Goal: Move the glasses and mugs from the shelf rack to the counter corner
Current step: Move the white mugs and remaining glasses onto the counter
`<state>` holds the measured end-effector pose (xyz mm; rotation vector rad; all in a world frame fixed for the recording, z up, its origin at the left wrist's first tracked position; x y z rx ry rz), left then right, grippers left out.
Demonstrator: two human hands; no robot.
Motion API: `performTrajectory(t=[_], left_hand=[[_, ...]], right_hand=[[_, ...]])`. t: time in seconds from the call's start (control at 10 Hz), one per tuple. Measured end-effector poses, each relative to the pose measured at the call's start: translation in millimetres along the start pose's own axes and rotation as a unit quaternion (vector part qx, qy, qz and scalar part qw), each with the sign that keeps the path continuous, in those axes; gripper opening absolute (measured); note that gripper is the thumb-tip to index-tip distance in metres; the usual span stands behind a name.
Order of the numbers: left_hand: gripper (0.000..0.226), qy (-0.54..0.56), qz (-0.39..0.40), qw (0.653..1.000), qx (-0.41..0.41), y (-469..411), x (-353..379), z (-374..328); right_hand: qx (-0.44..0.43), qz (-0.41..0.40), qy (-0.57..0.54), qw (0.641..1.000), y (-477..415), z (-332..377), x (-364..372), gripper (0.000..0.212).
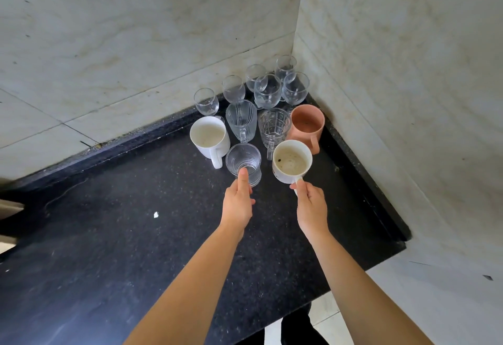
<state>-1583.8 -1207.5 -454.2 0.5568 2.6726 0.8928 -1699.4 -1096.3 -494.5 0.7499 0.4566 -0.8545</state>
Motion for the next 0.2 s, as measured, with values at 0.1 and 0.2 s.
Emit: performTrajectory(t=[0.1, 0.2], left_hand=[[0.065, -0.029, -0.004, 1.0, -0.003, 6.6, -3.7, -9.4], [0.067, -0.114, -0.014, 0.993, 0.002, 12.8, -17.1, -26.8]], right_hand=[[0.02, 0.018, 0.083, 0.996, -0.3, 8.7, -11.5, 0.042], [0.033, 0.042, 0.147, 0.988, 1.7, 26.1, -29.0, 0.044]])
Point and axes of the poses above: each hand's wrist, its own y-axis away from the middle knuckle, its own x-axis out of the palm, z = x × y, the point moved 1 cm from there along -y, towards the middle knuckle, and after that the axes turned 12 degrees about y, right-handed, at the moved point
